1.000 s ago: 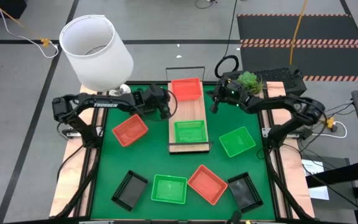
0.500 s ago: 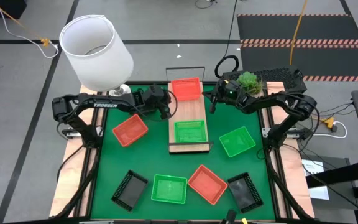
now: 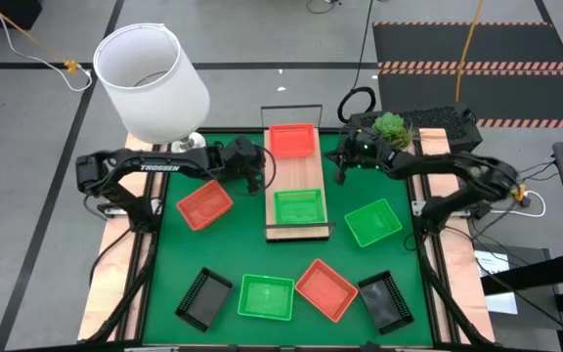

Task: Stack baskets on shelf by color
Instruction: Put the top black bin on the shelf

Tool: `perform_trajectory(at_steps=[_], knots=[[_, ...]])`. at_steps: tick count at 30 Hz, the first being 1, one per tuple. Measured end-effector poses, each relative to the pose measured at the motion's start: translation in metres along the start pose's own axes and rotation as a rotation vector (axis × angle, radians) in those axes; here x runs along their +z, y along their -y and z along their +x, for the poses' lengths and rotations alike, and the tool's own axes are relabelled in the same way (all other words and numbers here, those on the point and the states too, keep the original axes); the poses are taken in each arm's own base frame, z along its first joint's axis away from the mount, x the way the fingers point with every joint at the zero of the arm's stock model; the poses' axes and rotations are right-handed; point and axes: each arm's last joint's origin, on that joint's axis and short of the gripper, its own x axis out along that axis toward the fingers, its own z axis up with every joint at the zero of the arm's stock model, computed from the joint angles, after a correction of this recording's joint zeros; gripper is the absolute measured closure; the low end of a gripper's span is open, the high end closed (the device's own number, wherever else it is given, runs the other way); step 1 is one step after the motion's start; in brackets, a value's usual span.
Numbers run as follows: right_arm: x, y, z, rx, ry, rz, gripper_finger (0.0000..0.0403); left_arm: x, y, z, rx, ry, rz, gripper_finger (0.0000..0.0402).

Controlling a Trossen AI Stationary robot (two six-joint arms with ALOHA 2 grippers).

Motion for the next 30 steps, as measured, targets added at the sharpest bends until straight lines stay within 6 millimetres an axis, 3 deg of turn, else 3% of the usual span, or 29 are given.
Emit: perform_trajectory(at_steps=[9, 16, 25, 30], knots=[[0.015, -0.041, -0.071, 0.021, -0.133, 0.014, 0.0403, 0.008, 0.011, -0.039, -0.040, 0.054, 0.013, 0.0376], [0.014, -0.077, -0.116, 0.121, -0.142, 0.059, 0.0403, 0.000, 0.022, -0.050, -0.077, -0.027, 0.017, 0.0376], [0.009, -0.107, -0.134, 0.125, -0.144, -0.041, 0.0403, -0.013, 0.030, -0.053, -0.079, -0.161, 0.002, 0.0375], [0.008, -0.114, -0.137, 0.163, -0.133, -0.108, 0.0403, -0.017, 0.022, -0.051, -0.003, -0.184, -0.017, 0.0373]])
